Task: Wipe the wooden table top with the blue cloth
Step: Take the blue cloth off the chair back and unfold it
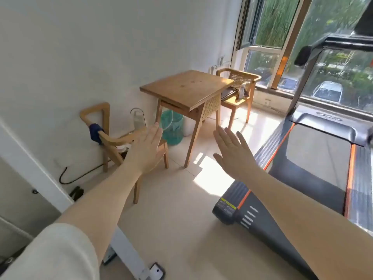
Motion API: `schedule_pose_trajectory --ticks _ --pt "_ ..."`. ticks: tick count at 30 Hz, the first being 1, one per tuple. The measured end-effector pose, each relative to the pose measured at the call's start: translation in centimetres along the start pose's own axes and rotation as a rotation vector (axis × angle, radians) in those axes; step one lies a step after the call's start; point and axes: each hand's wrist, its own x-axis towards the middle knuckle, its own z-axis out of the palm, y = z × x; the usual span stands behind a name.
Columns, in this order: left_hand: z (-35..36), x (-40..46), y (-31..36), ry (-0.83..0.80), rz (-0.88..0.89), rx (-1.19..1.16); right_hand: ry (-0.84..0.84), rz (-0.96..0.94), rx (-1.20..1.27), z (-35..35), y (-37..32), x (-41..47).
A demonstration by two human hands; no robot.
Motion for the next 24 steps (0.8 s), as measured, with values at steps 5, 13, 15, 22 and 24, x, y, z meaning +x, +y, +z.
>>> schedule_pose_trajectory --ticks 5,13,15,22,24 --pt "3.9 -2.8 0.0 -0.077 -0.059 -0.092 -0.141 -0.103 0.012 3.8 -0.3 -0.7" --pt "6.4 -1.5 -3.1 -0.057 -0.119 -0.223 -0.172 -0.226 0.081 5.8 -2.7 4.6" --pt "7.9 -0.2 -4.3 -0.059 -0.164 -0.232 -0.171 -0.248 0.115 6.4 -3.0 6.8" --pt "14.3 6.9 -7.9 -0.121 -0.34 -0.273 -0.224 -0.361 0.254 11.8 -4.2 17.3" --pt "16.0 10.1 -10.0 -0.095 -0.35 -0.27 -0.203 -0.38 0.212 13.2 -4.4 22.9"
